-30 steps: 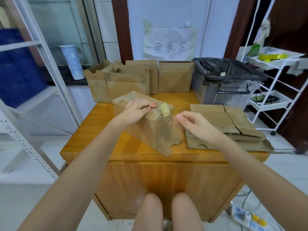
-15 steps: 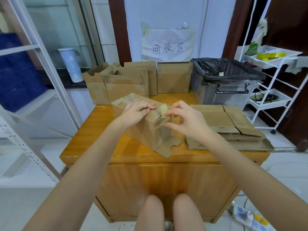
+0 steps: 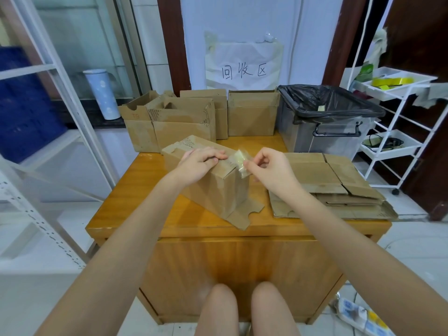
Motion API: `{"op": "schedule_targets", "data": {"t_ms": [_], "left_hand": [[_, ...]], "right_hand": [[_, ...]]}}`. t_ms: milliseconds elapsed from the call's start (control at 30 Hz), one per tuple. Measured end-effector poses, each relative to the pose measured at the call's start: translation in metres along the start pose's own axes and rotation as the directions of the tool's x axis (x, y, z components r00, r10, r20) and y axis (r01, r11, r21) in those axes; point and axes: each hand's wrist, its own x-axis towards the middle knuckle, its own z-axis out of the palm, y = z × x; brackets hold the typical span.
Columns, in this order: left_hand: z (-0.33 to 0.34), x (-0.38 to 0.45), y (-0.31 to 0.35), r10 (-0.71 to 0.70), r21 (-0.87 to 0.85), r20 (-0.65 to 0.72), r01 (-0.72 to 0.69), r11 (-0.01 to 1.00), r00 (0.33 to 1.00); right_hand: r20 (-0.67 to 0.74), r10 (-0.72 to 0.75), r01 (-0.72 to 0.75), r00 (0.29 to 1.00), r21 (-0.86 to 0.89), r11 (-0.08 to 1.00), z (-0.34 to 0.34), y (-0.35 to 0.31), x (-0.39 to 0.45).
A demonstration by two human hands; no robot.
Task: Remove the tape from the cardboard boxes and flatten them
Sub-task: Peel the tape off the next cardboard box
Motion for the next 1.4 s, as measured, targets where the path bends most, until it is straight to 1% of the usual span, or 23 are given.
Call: {"op": "schedule_targets", "data": {"t_ms": [67, 133, 233, 300, 367, 433, 500, 567, 633, 700, 733, 800, 867, 967, 1033, 1067, 1100, 1200, 1300, 1400], "left_hand": [[0.0, 0.0, 0.001, -0.001, -0.007, 0.003, 0.001, 1.0, 1.0], [0.0, -0.001, 0.002, 0.0, -0.01, 0.001, 0.0, 1.0, 1.0], [0.0, -0.001, 0.002, 0.005, -0.007, -0.008, -0.006, 1.0, 1.0], [0.0, 0.0, 0.002, 0.008, -0.008, -0.011, -0.008, 1.0, 1.0], [0.0, 0.0, 0.002, 0.003, -0.006, -0.011, -0.003, 1.0, 1.0], [0.0, -0.001, 0.003, -0.004, 0.0, -0.009, 0.004, 1.0, 1.0], [0.0, -0.001, 0.003, -0.008, -0.004, -0.008, 0.008, 1.0, 1.0], [0.0, -0.001, 0.003, -0.006, -0.003, -0.009, 0.006, 1.0, 1.0], [0.0, 0.0, 0.003, -0.006, 0.011, -0.009, 0.007, 1.0, 1.0], [0.0, -0.001, 0.002, -0.008, 0.016, -0.011, 0.008, 1.0, 1.0], [0.001, -0.001, 0.002, -0.007, 0.015, -0.011, 0.007, 1.0, 1.0], [0.001, 0.0, 0.001, -0.004, 0.016, -0.009, 0.004, 1.0, 1.0], [0.0, 0.0, 0.002, -0.002, 0.018, -0.011, 0.002, 1.0, 1.0], [0.0, 0.0, 0.002, 0.009, 0.025, -0.006, -0.009, 1.0, 1.0], [0.0, 0.0, 0.001, 0.009, 0.027, -0.004, -0.009, 1.0, 1.0], [0.0, 0.0, 0.001, 0.008, 0.029, -0.006, -0.008, 1.0, 1.0], [0.0, 0.0, 0.001, 0.011, 0.031, -0.009, -0.011, 0.999, 1.0], [-0.001, 0.0, 0.002, 0.007, 0.036, -0.015, -0.007, 0.999, 1.0], [0.0, -0.001, 0.005, 0.018, 0.035, -0.01, -0.017, 0.999, 1.0], [0.001, -0.003, 0.008, -0.036, 0.047, -0.015, 0.036, 0.998, 0.999]], "right_hand": [[-0.006, 0.057, -0.057, 0.998, 0.041, 0.998, 0.002, -0.001, 0.002], [0.016, 0.09, -0.091, 0.996, 0.054, 0.994, 0.001, -0.003, 0.006], [0.089, 0.106, -0.101, 0.99, -0.054, 0.993, 0.002, -0.009, 0.011], [0.098, 0.105, -0.099, 0.99, -0.061, 0.993, 0.002, -0.01, 0.013], [0.092, 0.131, -0.134, 0.987, 0.03, 0.991, 0.002, -0.01, 0.014], [0.112, 0.191, -0.206, 0.975, 0.149, 0.967, 0.001, -0.008, 0.014], [0.112, 0.226, -0.247, 0.968, 0.24, 0.939, 0.003, -0.004, 0.012], [0.1, 0.231, -0.251, 0.968, 0.316, 0.915, 0.006, 0.0, 0.011], [0.055, 0.235, -0.239, 0.97, 0.353, 0.904, 0.008, 0.001, 0.01], [-0.023, 0.198, -0.181, 0.98, 0.312, 0.933, 0.01, 0.001, 0.009], [-0.062, 0.151, -0.13, 0.987, 0.266, 0.955, 0.011, 0.001, 0.007], [-0.123, 0.047, -0.028, 0.991, 0.154, 0.988, 0.014, 0.003, 0.005], [-0.146, -0.012, 0.017, 0.989, 0.029, 0.999, 0.016, 0.005, 0.002], [-0.126, -0.035, 0.018, 0.991, -0.135, 0.991, 0.019, 0.007, 0.001], [-0.14, -0.06, 0.024, 0.988, -0.245, 0.969, 0.019, 0.008, 0.001], [-0.144, -0.071, 0.03, 0.987, -0.273, 0.962, 0.018, 0.007, 0.002], [-0.132, -0.07, 0.031, 0.989, -0.274, 0.961, 0.018, 0.006, 0.004], [-0.036, -0.015, 0.006, 0.999, -0.224, 0.975, 0.017, -0.001, 0.007], [0.008, -0.069, 0.068, 0.998, -0.319, 0.945, 0.016, -0.006, 0.01], [0.047, -0.076, 0.088, 0.996, -0.349, 0.933, 0.013, -0.007, 0.011]]}}
